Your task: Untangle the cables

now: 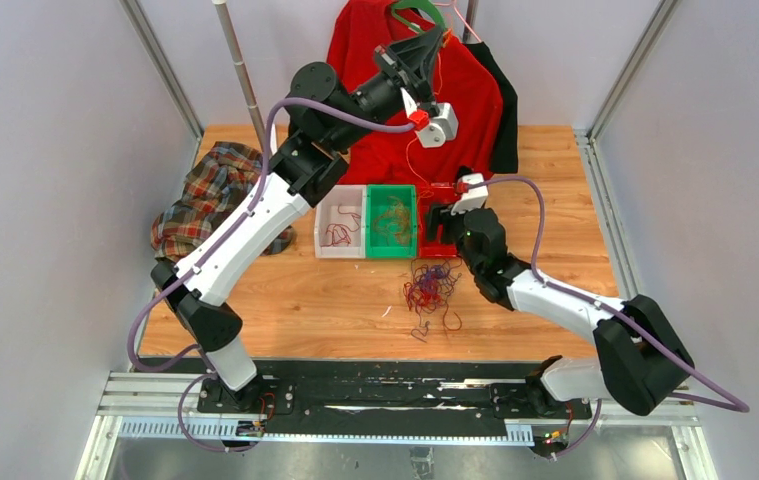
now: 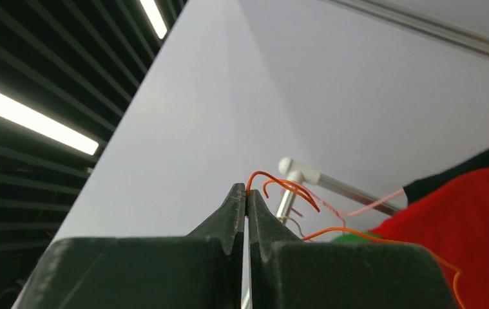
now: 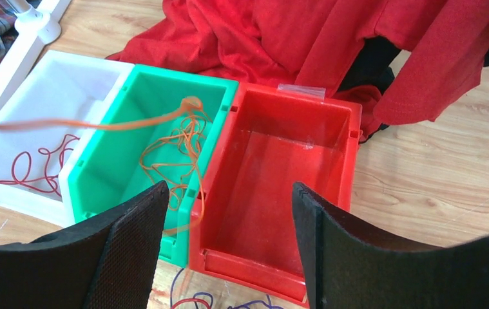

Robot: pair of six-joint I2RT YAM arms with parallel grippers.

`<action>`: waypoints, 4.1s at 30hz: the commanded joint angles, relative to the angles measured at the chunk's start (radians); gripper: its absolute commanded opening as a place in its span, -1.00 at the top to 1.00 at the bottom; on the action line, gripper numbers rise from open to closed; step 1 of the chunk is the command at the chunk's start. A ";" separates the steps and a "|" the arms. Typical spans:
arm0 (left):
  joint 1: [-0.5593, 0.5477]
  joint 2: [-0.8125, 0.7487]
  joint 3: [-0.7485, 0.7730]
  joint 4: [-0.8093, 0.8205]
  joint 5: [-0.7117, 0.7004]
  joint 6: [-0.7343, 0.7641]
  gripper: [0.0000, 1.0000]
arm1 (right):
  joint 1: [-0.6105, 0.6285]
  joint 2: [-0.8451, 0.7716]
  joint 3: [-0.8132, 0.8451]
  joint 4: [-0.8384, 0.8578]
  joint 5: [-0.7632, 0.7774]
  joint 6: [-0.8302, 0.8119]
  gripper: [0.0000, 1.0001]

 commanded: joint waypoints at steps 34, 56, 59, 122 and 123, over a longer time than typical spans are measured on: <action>0.044 0.072 0.253 0.256 -0.182 -0.177 0.99 | -0.031 -0.082 -0.063 -0.072 -0.005 0.042 -0.33; 0.045 0.171 0.572 0.373 -0.141 -0.300 0.99 | -0.032 -0.044 -0.068 0.029 -0.171 0.018 -0.41; 0.045 0.127 0.496 0.373 -0.129 -0.298 0.99 | -0.032 -0.011 -0.033 0.048 -0.242 0.007 -0.44; 0.050 -0.093 -0.186 0.344 -0.123 -0.173 0.99 | -0.063 0.174 0.082 0.013 -0.362 0.029 -0.31; 0.052 -0.094 -0.188 0.339 -0.121 -0.172 0.99 | -0.065 0.173 0.081 0.013 -0.361 0.029 -0.31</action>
